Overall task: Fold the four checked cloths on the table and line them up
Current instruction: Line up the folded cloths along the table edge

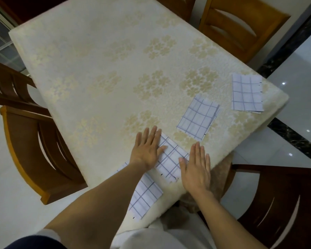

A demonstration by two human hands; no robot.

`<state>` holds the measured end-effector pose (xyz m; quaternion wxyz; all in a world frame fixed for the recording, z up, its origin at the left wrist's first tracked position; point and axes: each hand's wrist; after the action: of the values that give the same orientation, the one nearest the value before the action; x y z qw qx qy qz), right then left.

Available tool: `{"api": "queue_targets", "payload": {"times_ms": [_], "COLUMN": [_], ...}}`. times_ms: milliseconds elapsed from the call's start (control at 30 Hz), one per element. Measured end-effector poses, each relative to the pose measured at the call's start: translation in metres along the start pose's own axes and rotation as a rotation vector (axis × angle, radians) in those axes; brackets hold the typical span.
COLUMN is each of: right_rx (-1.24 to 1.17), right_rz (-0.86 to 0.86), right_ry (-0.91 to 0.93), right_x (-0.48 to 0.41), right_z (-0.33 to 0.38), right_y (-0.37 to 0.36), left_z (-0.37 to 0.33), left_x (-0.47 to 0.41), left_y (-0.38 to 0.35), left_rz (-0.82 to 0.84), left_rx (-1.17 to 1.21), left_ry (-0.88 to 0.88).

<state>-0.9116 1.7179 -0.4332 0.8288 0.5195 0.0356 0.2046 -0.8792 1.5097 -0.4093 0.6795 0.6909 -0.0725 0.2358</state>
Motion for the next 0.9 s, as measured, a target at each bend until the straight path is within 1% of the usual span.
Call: {"api": "queue_targets", "payload": {"times_ms": [33, 100, 133, 167, 200, 267, 367, 433, 500, 600, 700, 767, 900], "right_rx": [-0.115, -0.323, -0.385, -0.426, -0.454, -0.465, -0.497, -0.517, -0.516, -0.476, -0.418, -0.429, -0.399], "right_rz": [-0.059, -0.235, -0.291, -0.301, -0.280, -0.210, -0.191, -0.193, -0.185, -0.178, -0.163, -0.138, -0.083], "right_ry": [-0.037, -0.142, -0.210, -0.278, -0.331, -0.378, -0.429, -0.446, -0.446, -0.384, -0.300, -0.279, -0.194], "right_x": [-0.006, -0.030, -0.048, -0.067, -0.086, -0.117, -0.141, -0.147, -0.151, -0.154, -0.161, -0.166, -0.172], "right_z": [0.000, 0.000, -0.001, -0.002, -0.003, -0.004, -0.006, -0.009, -0.012, -0.018, -0.019, -0.014, -0.009], "right_y": [0.010, 0.025, 0.031, 0.036, 0.040, 0.043, 0.045, 0.046, 0.048, 0.048, 0.055, 0.058, 0.061], "left_z": [0.000, -0.004, -0.010, -0.017, -0.025, -0.040, -0.054, -0.059, -0.060, -0.062, -0.067, -0.073, -0.079], "left_x": [-0.004, -0.019, -0.030, -0.043, -0.056, -0.084, -0.117, -0.127, -0.129, -0.123, -0.112, -0.101, -0.085], "left_y": [0.007, 0.024, 0.035, 0.046, 0.057, 0.076, 0.091, 0.095, 0.098, 0.094, 0.087, 0.084, 0.087], "left_rz": [-0.055, -0.210, -0.249, -0.247, -0.209, -0.065, 0.090, 0.135, 0.153, 0.209, 0.313, 0.417, 0.658], "left_rx": [0.020, 0.120, 0.208, 0.309, 0.416, 0.567, 0.643, 0.681, 0.696, 0.774, 0.896, 1.000, 0.996], "left_ry": [-0.007, -0.035, -0.038, -0.022, 0.018, 0.096, 0.209, 0.246, 0.244, 0.254, 0.288, 0.297, 0.200]}}
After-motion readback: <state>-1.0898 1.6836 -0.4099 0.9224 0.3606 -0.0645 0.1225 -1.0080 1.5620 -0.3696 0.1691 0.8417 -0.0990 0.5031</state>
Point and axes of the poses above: each hand's wrist, its own x-axis away from the middle knuckle, its own y-axis out of the back of the hand, z = x × y, and after that the axes turned 11 degrees about -x, right-handed
